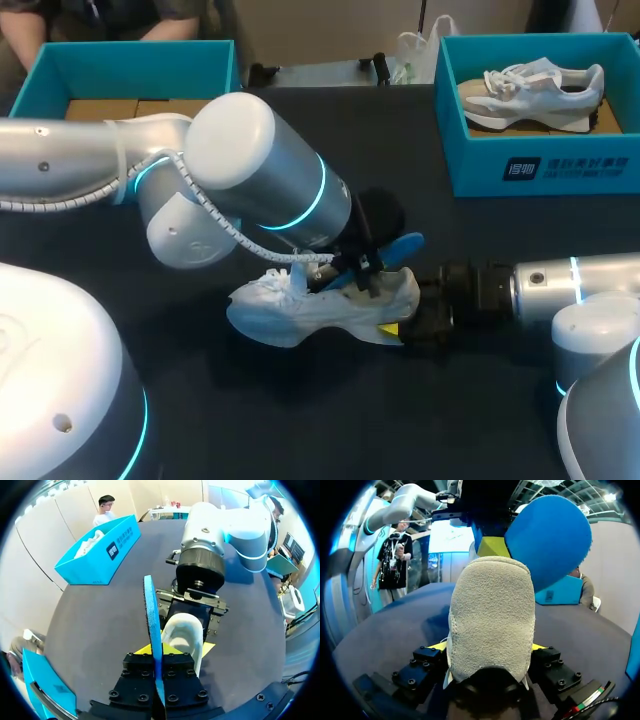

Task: Take the shoe out of the shoebox, open the shoe tongue, remove and reinsert the insole, then place the shoe into the shoebox

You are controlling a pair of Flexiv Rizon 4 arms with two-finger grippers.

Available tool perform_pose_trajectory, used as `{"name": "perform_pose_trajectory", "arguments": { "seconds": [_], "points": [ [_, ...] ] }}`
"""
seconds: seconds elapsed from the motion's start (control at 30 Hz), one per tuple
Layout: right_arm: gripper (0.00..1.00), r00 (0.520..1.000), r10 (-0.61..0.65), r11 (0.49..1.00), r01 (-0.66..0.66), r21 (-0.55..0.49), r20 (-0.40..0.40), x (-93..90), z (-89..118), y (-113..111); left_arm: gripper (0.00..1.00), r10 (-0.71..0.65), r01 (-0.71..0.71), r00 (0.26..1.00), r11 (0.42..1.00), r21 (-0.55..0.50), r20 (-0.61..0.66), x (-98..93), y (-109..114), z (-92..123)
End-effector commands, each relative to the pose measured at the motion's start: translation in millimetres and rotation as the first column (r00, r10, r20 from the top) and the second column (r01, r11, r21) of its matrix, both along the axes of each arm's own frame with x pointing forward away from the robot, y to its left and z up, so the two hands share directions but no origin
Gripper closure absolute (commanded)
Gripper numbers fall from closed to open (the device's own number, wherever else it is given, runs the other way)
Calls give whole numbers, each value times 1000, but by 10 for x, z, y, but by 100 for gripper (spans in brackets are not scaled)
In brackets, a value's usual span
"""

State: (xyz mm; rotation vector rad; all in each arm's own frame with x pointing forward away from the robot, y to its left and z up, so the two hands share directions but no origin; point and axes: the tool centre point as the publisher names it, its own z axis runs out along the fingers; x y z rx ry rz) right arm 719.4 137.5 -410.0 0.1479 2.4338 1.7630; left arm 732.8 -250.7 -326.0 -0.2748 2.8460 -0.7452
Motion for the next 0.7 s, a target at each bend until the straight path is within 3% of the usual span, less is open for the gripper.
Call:
{"name": "perform_pose_trajectory", "arguments": {
  "seconds": [0.03, 0.7],
  "points": [
    [100, 1000, -1, 1000, 1, -4, -1, -12, 15, 14, 100, -19, 18, 1000, 1000, -16, -23, 16, -12, 80],
    [100, 1000, -1, 1000, 1, -4, -1, -12, 15, 14, 100, -186, 147, 963, 969, -201, -197, -335, -511, 919]
  ]
}}
